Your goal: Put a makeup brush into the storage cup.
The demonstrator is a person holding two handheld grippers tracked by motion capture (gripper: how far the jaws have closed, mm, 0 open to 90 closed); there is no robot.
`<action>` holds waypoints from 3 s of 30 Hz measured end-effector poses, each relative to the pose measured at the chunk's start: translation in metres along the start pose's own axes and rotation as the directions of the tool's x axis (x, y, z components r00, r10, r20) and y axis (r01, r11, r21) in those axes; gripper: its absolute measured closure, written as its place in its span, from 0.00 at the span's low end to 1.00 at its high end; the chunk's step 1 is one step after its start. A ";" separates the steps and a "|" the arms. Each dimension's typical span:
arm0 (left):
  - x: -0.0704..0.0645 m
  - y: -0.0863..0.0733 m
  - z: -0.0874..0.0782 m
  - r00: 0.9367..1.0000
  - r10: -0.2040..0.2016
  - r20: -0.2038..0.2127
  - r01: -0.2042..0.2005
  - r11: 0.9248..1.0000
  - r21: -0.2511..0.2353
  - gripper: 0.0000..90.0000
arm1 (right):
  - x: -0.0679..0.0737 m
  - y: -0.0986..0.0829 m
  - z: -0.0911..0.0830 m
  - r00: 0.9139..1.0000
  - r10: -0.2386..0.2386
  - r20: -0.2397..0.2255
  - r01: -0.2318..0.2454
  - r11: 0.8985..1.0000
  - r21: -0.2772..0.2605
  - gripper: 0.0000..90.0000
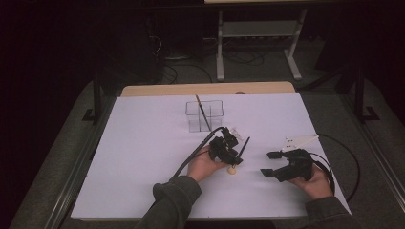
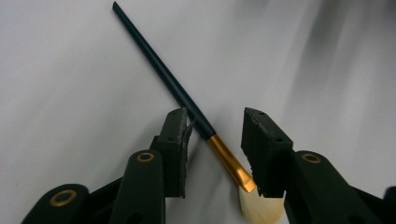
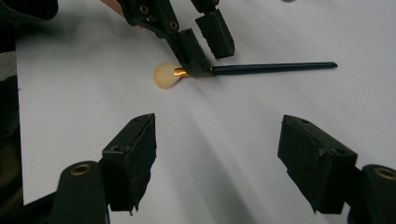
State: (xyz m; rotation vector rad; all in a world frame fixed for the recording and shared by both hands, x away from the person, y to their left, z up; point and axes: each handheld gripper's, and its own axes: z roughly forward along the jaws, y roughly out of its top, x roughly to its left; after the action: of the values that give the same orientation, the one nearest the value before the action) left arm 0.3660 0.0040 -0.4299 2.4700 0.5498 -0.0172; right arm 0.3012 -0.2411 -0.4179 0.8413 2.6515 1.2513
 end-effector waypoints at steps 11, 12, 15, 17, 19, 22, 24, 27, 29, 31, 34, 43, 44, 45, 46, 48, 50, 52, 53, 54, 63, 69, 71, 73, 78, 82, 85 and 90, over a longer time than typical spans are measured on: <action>-0.003 -0.001 0.003 0.998 0.032 -0.048 -0.032 0.999 0.019 0.81 | 0.000 0.000 -0.001 1.000 -0.006 -0.002 0.006 1.000 -0.010 0.30; -0.004 -0.001 0.003 0.997 0.050 -0.058 -0.048 0.998 0.029 0.82 | 0.000 0.001 -0.001 1.000 -0.007 -0.001 0.007 1.000 -0.010 0.30; -0.006 -0.001 0.004 0.995 0.052 -0.083 -0.050 0.998 0.026 0.87 | 0.000 0.001 -0.001 1.000 -0.006 -0.001 0.006 1.000 -0.010 0.30; -0.005 -0.001 0.003 0.996 0.046 -0.082 -0.044 0.999 0.026 0.91 | 0.001 0.001 -0.001 1.000 -0.006 0.000 0.006 1.000 -0.009 0.30; -0.004 -0.001 0.003 0.996 0.040 -0.076 -0.038 0.999 0.023 0.93 | 0.001 0.002 0.000 1.000 -0.007 -0.001 0.007 1.000 -0.005 0.30; -0.003 -0.001 0.002 0.997 0.044 -0.069 -0.042 0.999 0.027 0.93 | 0.001 0.002 0.002 1.000 -0.009 -0.003 0.009 1.000 0.002 0.30; -0.001 -0.002 0.001 0.997 0.038 -0.060 -0.037 0.999 0.025 0.93 | 0.001 0.003 0.003 1.000 -0.013 -0.004 0.014 1.000 0.008 0.30; 0.002 -0.005 -0.002 0.998 0.039 -0.045 -0.038 0.999 0.031 0.93 | 0.002 0.004 0.006 1.000 -0.018 -0.008 0.018 1.000 0.016 0.30; 0.004 -0.007 -0.004 0.999 0.029 -0.042 -0.028 0.999 0.025 0.93 | 0.003 0.006 0.008 1.000 -0.022 -0.011 0.022 1.000 0.022 0.30; 0.006 -0.010 -0.006 0.999 0.030 -0.036 -0.029 0.999 0.026 0.93 | 0.004 0.008 0.009 1.000 -0.026 -0.013 0.027 0.999 0.027 0.30; 0.007 -0.013 -0.011 0.999 0.034 -0.022 -0.033 0.999 0.027 0.93 | 0.005 0.013 0.012 0.999 -0.042 -0.018 0.042 0.999 0.032 0.30; -0.001 -0.016 -0.028 0.994 0.107 -0.003 -0.107 0.994 0.035 0.94 | 0.010 0.035 0.014 0.996 -0.084 -0.042 0.086 0.995 0.054 0.32; -0.002 -0.017 -0.029 0.994 0.113 0.002 -0.113 0.993 0.037 0.94 | 0.010 0.036 0.014 0.995 -0.085 -0.046 0.087 0.994 0.060 0.32; -0.003 -0.018 -0.030 0.993 0.116 0.004 -0.116 0.992 0.040 0.94 | 0.011 0.039 0.015 0.995 -0.090 -0.049 0.093 0.994 0.063 0.32; -0.005 -0.019 -0.031 0.993 0.118 0.009 -0.118 0.992 0.039 0.94 | 0.012 0.041 0.015 0.994 -0.093 -0.053 0.097 0.993 0.066 0.32; -0.007 -0.021 -0.034 0.992 0.128 0.019 -0.129 0.991 0.039 0.94 | 0.013 0.045 0.017 0.993 -0.105 -0.061 0.109 0.991 0.079 0.33; -0.008 -0.023 -0.037 0.990 0.135 0.031 -0.136 0.990 0.033 0.94 | 0.015 0.050 0.020 0.990 -0.122 -0.068 0.128 0.987 0.092 0.33; -0.010 -0.025 -0.042 0.989 0.140 0.044 -0.141 0.990 0.026 0.94 | 0.016 0.053 0.023 0.986 -0.145 -0.079 0.153 0.983 0.100 0.34; -0.011 -0.025 -0.045 0.988 0.147 0.049 -0.149 0.989 0.025 0.94 | 0.017 0.055 0.024 0.985 -0.151 -0.086 0.160 0.981 0.109 0.34; -0.012 -0.025 -0.047 0.987 0.152 0.053 -0.153 0.988 0.017 0.94 | 0.018 0.057 0.025 0.984 -0.155 -0.092 0.166 0.979 0.115 0.34; -0.023 -0.030 -0.067 0.977 0.194 0.086 -0.194 0.981 -0.003 0.94 | 0.026 0.069 0.034 0.969 -0.196 -0.148 0.217 0.967 0.136 0.39; -0.029 -0.033 -0.076 0.966 0.233 0.112 -0.234 0.972 -0.006 0.94 | 0.031 0.076 0.043 0.950 -0.238 -0.203 0.272 0.949 0.157 0.47; -0.030 -0.034 -0.079 0.963 0.241 0.119 -0.242 0.970 -0.009 0.94 | 0.034 0.078 0.046 0.943 -0.251 -0.219 0.288 0.944 0.161 0.49; -0.031 -0.035 -0.081 0.962 0.243 0.126 -0.243 0.970 -0.014 0.94 | 0.036 0.079 0.049 0.938 -0.252 -0.239 0.295 0.941 0.165 0.53; -0.033 -0.036 -0.086 0.957 0.260 0.125 -0.260 0.965 -0.023 0.93 | 0.040 0.082 0.056 0.925 -0.261 -0.276 0.315 0.934 0.171 0.60; -0.033 -0.038 -0.088 0.953 0.269 0.139 -0.269 0.963 -0.020 0.93 | 0.042 0.084 0.060 0.914 -0.270 -0.301 0.333 0.926 0.179 0.66; -0.034 -0.037 -0.088 0.950 0.273 0.148 -0.273 0.962 -0.023 0.93 | 0.044 0.085 0.063 0.909 -0.275 -0.313 0.340 0.925 0.173 0.70; -0.036 -0.037 -0.088 0.946 0.283 0.157 -0.282 0.959 -0.025 0.94 | 0.047 0.085 0.067 0.902 -0.270 -0.336 0.345 0.920 0.184 0.76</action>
State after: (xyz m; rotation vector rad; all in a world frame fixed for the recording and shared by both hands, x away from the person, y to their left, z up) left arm 0.3089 0.0670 -0.3736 2.4954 0.1239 -0.0986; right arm 0.3200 -0.1272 -0.3924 0.2322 3.0682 1.0668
